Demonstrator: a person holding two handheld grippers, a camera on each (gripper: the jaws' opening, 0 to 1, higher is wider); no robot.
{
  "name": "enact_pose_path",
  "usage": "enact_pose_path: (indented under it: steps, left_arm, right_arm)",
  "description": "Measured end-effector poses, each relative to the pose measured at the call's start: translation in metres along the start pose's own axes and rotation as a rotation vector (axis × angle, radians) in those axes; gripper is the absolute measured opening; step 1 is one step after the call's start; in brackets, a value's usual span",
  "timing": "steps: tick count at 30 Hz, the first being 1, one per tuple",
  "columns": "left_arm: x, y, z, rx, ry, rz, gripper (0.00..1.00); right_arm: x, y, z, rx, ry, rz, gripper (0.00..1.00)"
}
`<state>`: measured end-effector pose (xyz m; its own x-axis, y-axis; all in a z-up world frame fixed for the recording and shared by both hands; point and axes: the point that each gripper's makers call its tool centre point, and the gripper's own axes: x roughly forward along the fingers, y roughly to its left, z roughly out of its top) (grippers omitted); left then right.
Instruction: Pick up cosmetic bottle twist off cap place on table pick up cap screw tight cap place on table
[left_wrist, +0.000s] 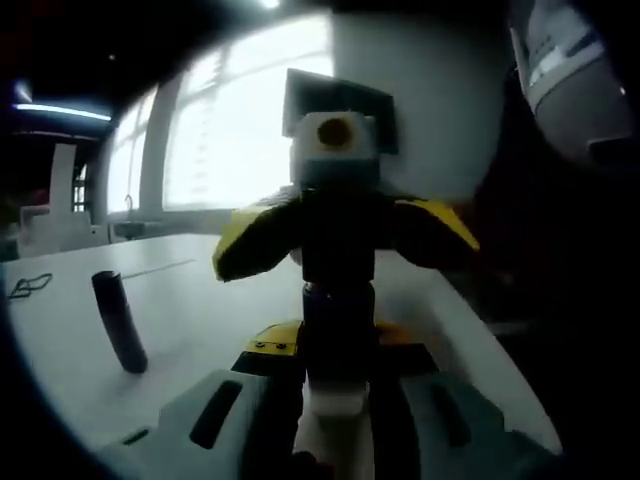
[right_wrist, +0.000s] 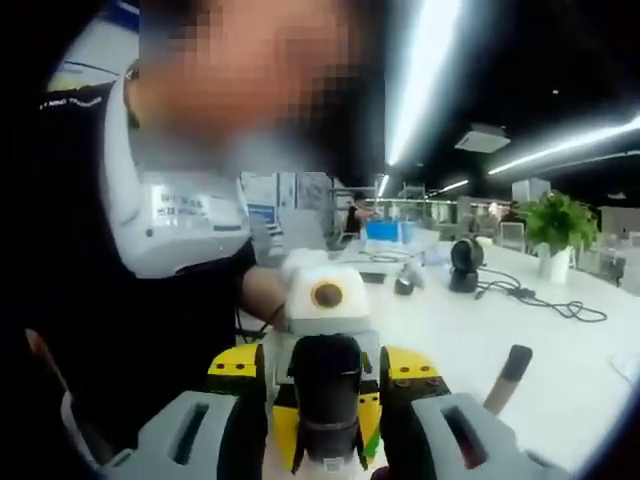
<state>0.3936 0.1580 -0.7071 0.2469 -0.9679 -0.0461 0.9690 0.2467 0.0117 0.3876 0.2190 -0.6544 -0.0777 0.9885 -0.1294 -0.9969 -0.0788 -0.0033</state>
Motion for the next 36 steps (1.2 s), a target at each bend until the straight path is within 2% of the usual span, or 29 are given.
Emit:
enact_pose_path:
  steps: [6, 8, 11, 12, 13, 17, 22, 24, 28, 29, 30, 31, 32, 33, 34, 35, 36]
  left_arm:
    - [0.0, 0.01, 0.0, 0.008, -0.003, 0.051, 0.14]
    - [0.0, 0.012, 0.0, 0.016, -0.005, 0.068, 0.14]
    - [0.0, 0.014, 0.0, 0.022, -0.005, 0.084, 0.14]
    - [0.0, 0.015, 0.0, 0.028, -0.005, 0.094, 0.14]
    - [0.0, 0.017, 0.0, 0.03, -0.006, 0.101, 0.14]
    - [-0.001, 0.018, 0.001, 0.038, -0.007, 0.109, 0.14]
    - [0.0, 0.018, 0.001, 0.039, -0.007, 0.114, 0.14]
    - [0.0, 0.018, 0.001, 0.039, -0.007, 0.114, 0.14]
    - [0.0, 0.018, 0.001, 0.037, -0.006, 0.115, 0.14]
    - [0.0, 0.018, 0.001, 0.038, -0.007, 0.115, 0.14]
    - [0.0, 0.018, 0.001, 0.038, -0.007, 0.114, 0.14]
    - [0.001, 0.018, 0.001, 0.04, -0.007, 0.113, 0.14]
    - [0.001, 0.018, 0.001, 0.04, -0.007, 0.114, 0.14]
    - [0.001, 0.018, 0.001, 0.039, -0.007, 0.114, 0.14]
    - [0.001, 0.018, 0.001, 0.043, -0.006, 0.115, 0.14]
    - [0.001, 0.019, 0.001, 0.054, -0.006, 0.118, 0.14]
    - [0.001, 0.019, 0.001, 0.055, -0.007, 0.12, 0.14]
  right_arm:
    - [-0.008, -0.016, 0.014, 0.024, -0.081, -0.181, 0.46]
    - [-0.01, -0.024, 0.019, 0.035, -0.105, -0.268, 0.46]
    - [-0.012, -0.029, 0.022, 0.026, -0.116, -0.375, 0.47]
    - [-0.013, -0.029, 0.02, 0.051, -0.104, -0.423, 0.47]
    - [-0.014, -0.029, 0.025, 0.031, -0.12, -0.455, 0.47]
    - [-0.019, -0.03, 0.029, 0.113, -0.169, -0.589, 0.45]
    - [-0.025, -0.035, 0.024, 0.075, -0.13, -0.778, 0.43]
    - [-0.027, -0.035, 0.025, 0.059, -0.138, -0.852, 0.41]
    - [-0.03, -0.034, 0.024, 0.064, -0.149, -0.982, 0.38]
    - [-0.032, -0.034, 0.02, 0.059, -0.122, -1.009, 0.37]
    - [-0.034, -0.035, 0.022, 0.054, -0.134, -1.05, 0.37]
    - [-0.039, -0.037, 0.02, 0.064, -0.137, -1.098, 0.35]
    - [-0.04, -0.037, 0.019, 0.083, -0.136, -1.114, 0.33]
    - [-0.041, -0.037, 0.023, 0.093, -0.179, -1.133, 0.33]
    - [-0.044, -0.036, 0.022, 0.107, -0.192, -1.165, 0.32]
    - [-0.044, -0.035, 0.023, 0.155, -0.239, -1.18, 0.33]
    - [-0.045, -0.034, 0.022, 0.17, -0.252, -1.199, 0.33]
